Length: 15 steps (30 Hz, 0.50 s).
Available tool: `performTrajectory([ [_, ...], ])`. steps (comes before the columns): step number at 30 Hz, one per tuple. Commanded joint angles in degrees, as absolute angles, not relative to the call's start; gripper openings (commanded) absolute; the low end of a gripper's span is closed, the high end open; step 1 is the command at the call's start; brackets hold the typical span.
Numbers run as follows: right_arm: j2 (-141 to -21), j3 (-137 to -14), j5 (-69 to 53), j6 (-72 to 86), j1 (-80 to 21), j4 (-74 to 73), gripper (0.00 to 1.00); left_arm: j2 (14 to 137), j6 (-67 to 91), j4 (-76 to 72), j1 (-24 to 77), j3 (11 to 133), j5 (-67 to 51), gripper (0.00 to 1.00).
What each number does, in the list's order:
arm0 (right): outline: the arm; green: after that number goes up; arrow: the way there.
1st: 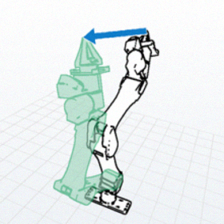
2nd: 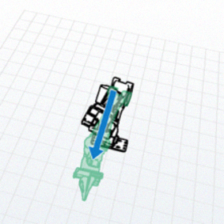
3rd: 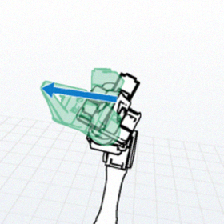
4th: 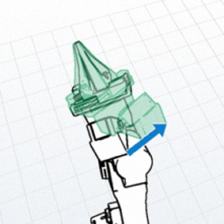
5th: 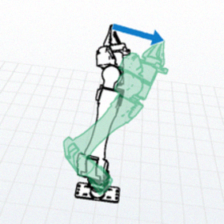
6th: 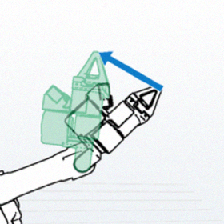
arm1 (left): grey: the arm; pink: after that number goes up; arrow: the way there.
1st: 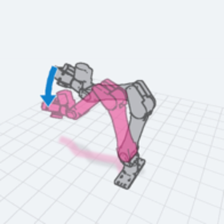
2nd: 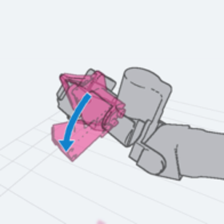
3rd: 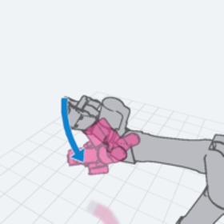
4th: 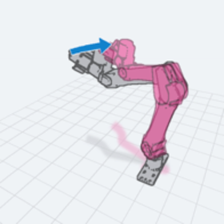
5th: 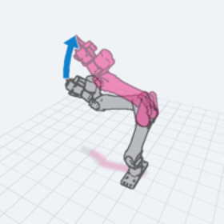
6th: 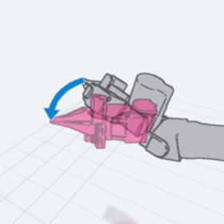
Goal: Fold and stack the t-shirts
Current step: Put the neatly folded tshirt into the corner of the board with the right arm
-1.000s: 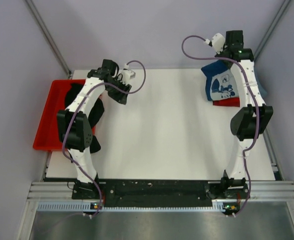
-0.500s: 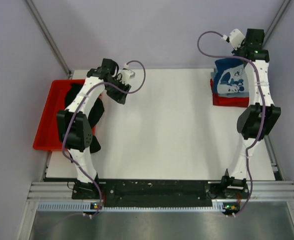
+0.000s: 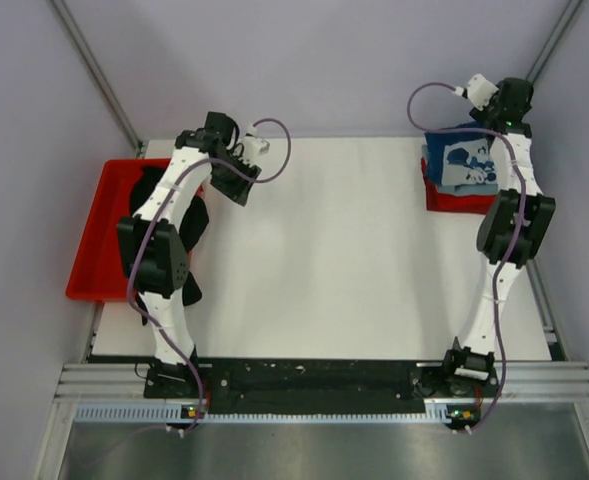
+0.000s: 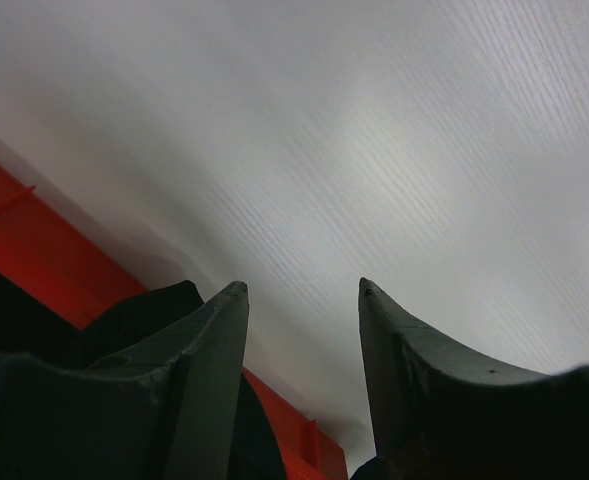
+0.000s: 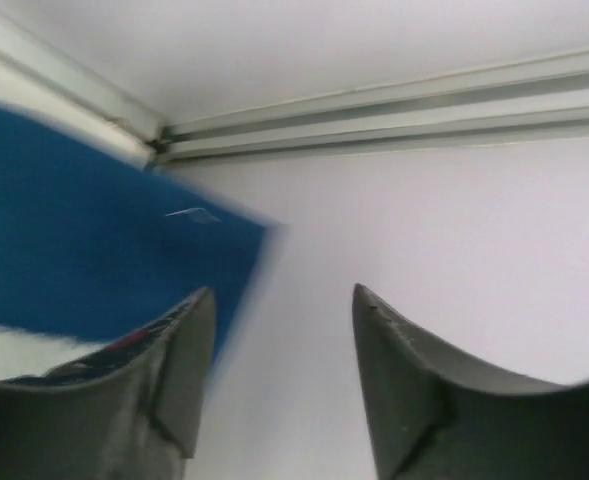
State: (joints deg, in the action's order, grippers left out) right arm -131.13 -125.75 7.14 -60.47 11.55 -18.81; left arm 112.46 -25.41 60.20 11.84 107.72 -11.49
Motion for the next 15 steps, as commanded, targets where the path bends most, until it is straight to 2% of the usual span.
performTrajectory([
  [1,-133.76,-128.13,8.44,-59.17,14.5,2.19,0.72,114.34,-24.87,62.84,11.78,111.97,-10.29,0.53],
  [3,-133.95,-129.19,9.57,-57.92,14.5,2.64,0.81,114.17,-24.79,63.11,11.78,111.89,-9.93,0.53],
  [4,-133.51,-129.9,9.84,-56.88,14.33,2.11,0.92,114.0,-24.87,63.19,11.78,111.71,-9.84,0.53],
  [5,-132.55,-130.95,9.67,-54.17,14.24,0.89,0.99,113.65,-24.87,63.19,11.78,111.45,-9.84,0.53],
  [9,-125.36,-130.1,7.48,-45.45,12.66,-5.7,0.99,111.45,-25.05,63.2,11.78,110.22,-10.37,0.53],
  [15,-108.75,-110.6,3.53,-34.58,8.0,-7.9,0.99,102.58,-26.89,58.81,11.69,98.9,-10.99,0.54],
])
